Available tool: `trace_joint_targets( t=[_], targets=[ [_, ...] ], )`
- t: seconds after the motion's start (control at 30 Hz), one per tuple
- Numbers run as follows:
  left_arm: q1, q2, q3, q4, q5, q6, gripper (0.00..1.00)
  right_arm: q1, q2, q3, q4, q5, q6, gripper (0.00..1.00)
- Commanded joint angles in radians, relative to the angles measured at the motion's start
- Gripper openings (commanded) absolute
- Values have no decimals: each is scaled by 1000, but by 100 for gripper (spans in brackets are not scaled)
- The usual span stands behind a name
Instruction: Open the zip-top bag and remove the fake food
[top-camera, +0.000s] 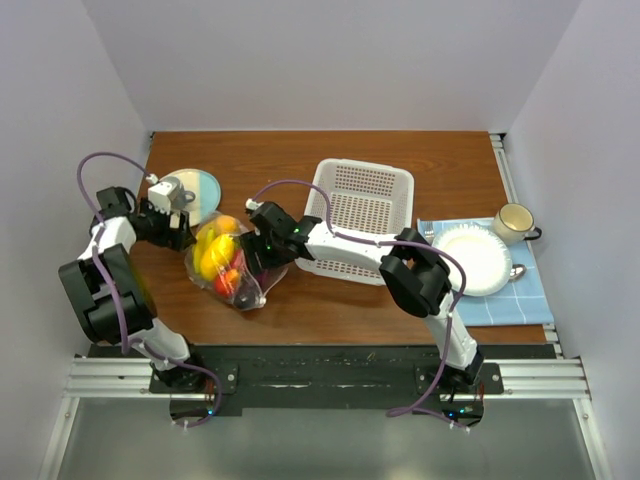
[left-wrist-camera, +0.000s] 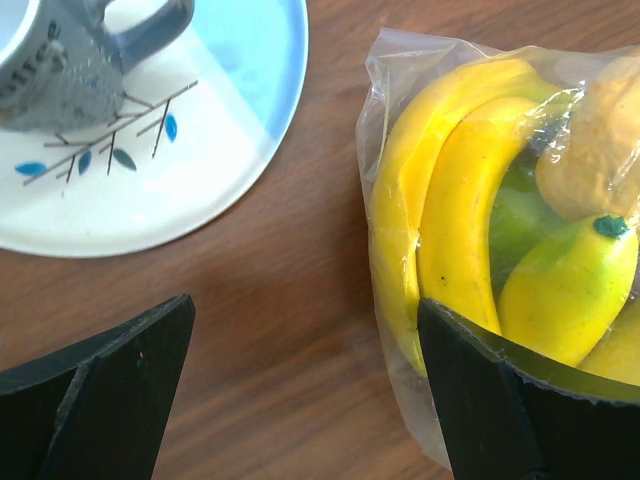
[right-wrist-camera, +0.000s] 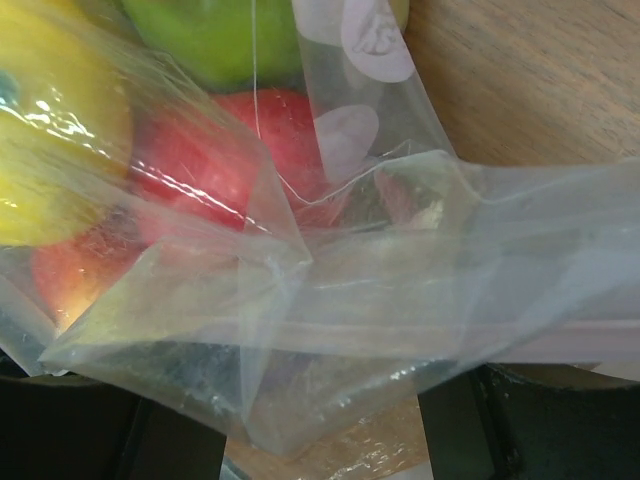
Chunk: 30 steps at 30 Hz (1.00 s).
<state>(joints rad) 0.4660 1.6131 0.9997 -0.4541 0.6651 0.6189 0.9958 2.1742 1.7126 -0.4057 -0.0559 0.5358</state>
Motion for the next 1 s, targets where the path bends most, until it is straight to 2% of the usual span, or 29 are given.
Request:
trace_joint_targets(
  t=[0.0,0.23,0.43,0.47,0.5,0.6,0.63,0.9,0.93,0.97],
  targets=[
    [-55,21,-50,-44,27,11,100,6,10,36,24,-2,-3,67],
    [-127,28,-142,-44,-21,35,100,1,25,44,13,2,-5,66],
    [-161,45,-150,-107,-82,111,100,-5,24,44,7,1,-5,65],
    [-165,53,-144,-122,-99,126,97,-6,24,45,4,1,-7,65],
    [-168,71,-138,-142,-104,137,90,-6,24,47,2,1,-7,65],
    [-168,117,-119,-189,-134,163,14,-6,22,51,-8,2,-16,63],
    [-168,125,-118,-189,-154,159,0,-6,19,51,-22,7,-22,62],
    [-156,74,-121,-187,-298,165,0,3,-14,-22,-105,125,-71,59],
    [-152,70,-112,-201,-298,166,0,9,-8,-12,-129,152,-77,58],
    [-141,58,-107,-207,-300,173,0,12,5,-8,-137,162,-88,53]
  ],
)
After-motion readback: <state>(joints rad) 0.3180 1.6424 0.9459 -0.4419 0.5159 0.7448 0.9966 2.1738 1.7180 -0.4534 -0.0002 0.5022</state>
